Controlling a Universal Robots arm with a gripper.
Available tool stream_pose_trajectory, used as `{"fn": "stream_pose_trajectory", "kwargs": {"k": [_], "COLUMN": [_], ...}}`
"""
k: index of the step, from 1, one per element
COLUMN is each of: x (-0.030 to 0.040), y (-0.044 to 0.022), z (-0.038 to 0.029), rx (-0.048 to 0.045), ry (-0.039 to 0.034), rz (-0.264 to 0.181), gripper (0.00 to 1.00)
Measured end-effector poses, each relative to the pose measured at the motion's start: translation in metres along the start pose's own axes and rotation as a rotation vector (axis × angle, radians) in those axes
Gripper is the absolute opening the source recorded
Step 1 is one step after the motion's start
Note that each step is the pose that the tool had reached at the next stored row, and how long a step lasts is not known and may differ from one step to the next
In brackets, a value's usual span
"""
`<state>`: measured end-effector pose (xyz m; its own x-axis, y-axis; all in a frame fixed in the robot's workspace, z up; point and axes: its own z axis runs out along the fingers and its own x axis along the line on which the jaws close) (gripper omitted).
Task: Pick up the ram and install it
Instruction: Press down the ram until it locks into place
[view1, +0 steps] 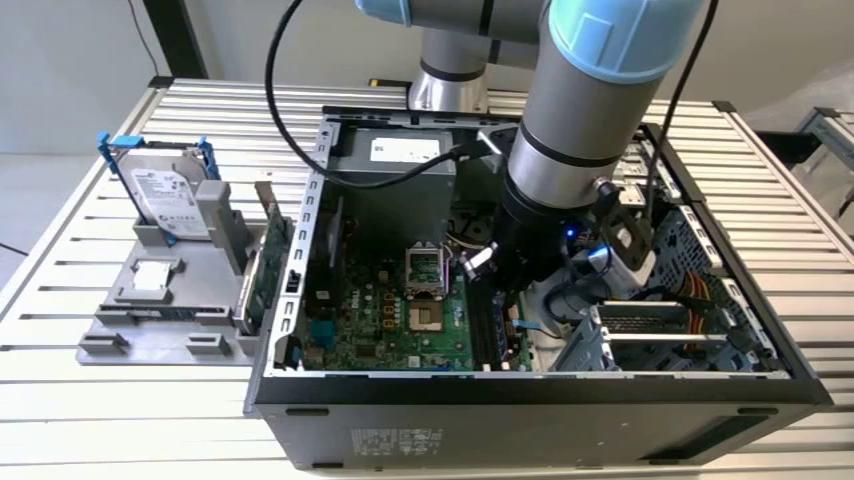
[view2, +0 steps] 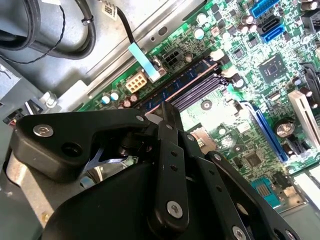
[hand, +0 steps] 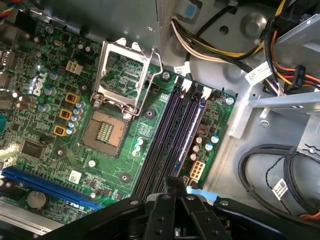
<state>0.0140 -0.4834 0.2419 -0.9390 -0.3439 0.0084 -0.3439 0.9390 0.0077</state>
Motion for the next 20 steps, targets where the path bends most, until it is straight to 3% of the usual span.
{"fn": "stream_pose_trajectory", "kwargs": {"k": [20], "x": [0.0000], "y": [0.0000], "z": [0.0001], "rx": [0.0004], "ry": [0.0005], "rz": [-0.074], "gripper": [0.00]}}
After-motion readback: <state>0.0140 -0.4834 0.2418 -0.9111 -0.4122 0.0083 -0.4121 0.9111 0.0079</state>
